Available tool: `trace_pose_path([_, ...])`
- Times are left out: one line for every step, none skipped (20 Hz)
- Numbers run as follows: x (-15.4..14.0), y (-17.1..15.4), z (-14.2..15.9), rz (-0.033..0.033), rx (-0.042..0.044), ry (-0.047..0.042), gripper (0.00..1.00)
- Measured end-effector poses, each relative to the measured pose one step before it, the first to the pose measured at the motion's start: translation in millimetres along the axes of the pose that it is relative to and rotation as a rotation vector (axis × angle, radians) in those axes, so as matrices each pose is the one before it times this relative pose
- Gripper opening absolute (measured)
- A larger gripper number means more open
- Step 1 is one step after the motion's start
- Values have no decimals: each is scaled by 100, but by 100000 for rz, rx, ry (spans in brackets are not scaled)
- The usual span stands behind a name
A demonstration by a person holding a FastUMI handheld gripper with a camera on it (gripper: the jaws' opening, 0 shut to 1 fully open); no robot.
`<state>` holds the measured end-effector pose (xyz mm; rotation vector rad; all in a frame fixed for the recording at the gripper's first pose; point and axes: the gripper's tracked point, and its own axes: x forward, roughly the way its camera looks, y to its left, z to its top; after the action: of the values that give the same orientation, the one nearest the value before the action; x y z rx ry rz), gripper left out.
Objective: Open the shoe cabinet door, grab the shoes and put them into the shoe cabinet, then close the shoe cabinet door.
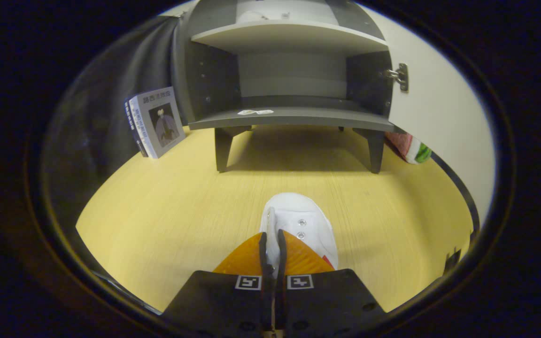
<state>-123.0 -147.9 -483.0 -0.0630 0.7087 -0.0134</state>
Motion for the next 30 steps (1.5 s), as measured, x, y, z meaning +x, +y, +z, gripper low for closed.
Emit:
trace_pose_path([-277, -140, 103, -586, 932, 1008, 6])
trace_pose_path([-168, -158, 296, -815, -497, 119, 3])
trace_pose_path([-360, 24, 134, -175, -626, 698, 3])
trace_pose_path([-279, 207, 175, 273, 643, 16, 3])
trace_pose_path([-221, 135, 49, 416, 1140, 557, 3])
trace_pose_path([-295, 153, -152, 377, 1171, 990, 3])
trace_pose_path([-304, 171, 32, 468, 1327, 260, 3])
trace_pose_path([-393, 277, 126, 202, 1342, -97, 3])
trace_pose_path([-255, 143, 265, -47, 505, -379, 3])
trace_pose_path([-301, 216, 555, 62, 305, -879, 3])
trace_pose_path([-632, 251, 759, 45, 184, -1256, 3])
trace_pose_path([-625, 275, 892, -124, -102, -1538, 3])
trace_pose_path([-684, 229, 1164, -207, -350, -1739, 3])
trace_pose_path([-717, 261, 1184, -144, -195, -1951, 3])
trace_pose_path([-819, 182, 1407, -312, 113, -2031, 3])
trace_pose_path([-765, 137, 1358, -481, 204, -1912, 3])
trace_pose_path([-735, 200, 1573, -575, 558, -2316, 3])
trace_pose_path([-865, 264, 1631, -486, 717, -2309, 3])
trace_pose_path([-768, 266, 1609, -754, 598, -2151, 3])
trace_pose_path([-666, 204, 1371, -827, 661, -1865, 3])
trace_pose_path([-751, 170, 1515, -1076, 1030, -1927, 3])
trace_pose_path([-549, 132, 1430, -1156, 1099, -1785, 3])
trace_pose_path([-561, 178, 1374, -1179, 1152, -1989, 3])
trace_pose_path([-492, 70, 1246, -1272, 989, -2091, 3])
trace_pose_path([-479, 52, 1324, -1024, 723, -1972, 3])
trace_pose_path([-469, 104, 1286, -849, 784, -1935, 3])
trace_pose_path([-309, 198, 1313, -488, 785, -2105, 3])
trace_pose_path([10, 180, 1191, -259, 225, -1927, 3])
trace_pose_path([17, 144, 1185, -148, -335, -1387, 3])
trace_pose_path([121, 84, 1113, 30, -180, -1387, 3])
